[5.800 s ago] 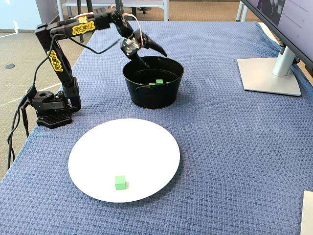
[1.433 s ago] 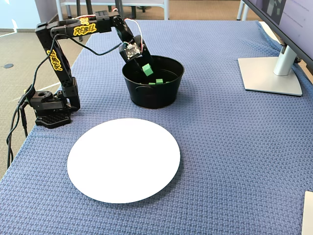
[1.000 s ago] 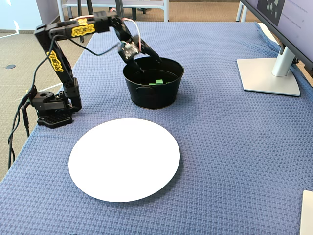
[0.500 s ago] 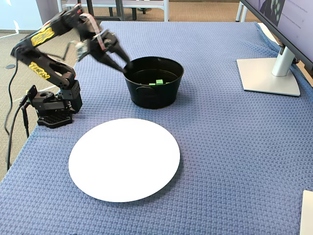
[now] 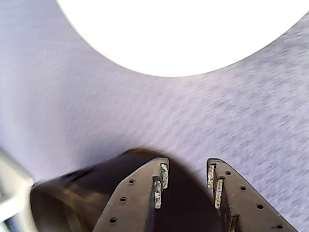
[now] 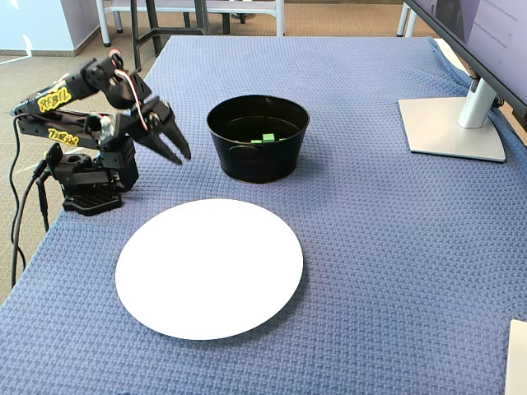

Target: Pick up the green cubes from the white plate and place them in the black recipient

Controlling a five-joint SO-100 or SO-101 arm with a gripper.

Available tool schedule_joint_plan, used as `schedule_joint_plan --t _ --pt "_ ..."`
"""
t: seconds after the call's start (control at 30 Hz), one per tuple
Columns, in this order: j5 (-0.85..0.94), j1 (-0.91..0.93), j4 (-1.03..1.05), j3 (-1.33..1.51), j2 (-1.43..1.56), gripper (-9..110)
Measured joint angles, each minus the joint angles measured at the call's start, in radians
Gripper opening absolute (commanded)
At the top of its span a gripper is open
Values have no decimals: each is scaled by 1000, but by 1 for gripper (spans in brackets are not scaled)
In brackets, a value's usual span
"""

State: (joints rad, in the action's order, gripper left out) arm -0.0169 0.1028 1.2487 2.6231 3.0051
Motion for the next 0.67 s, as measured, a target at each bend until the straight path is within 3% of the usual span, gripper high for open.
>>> schedule_joint_plan --t 0.67 --pt "43 -3 14 37 64 0"
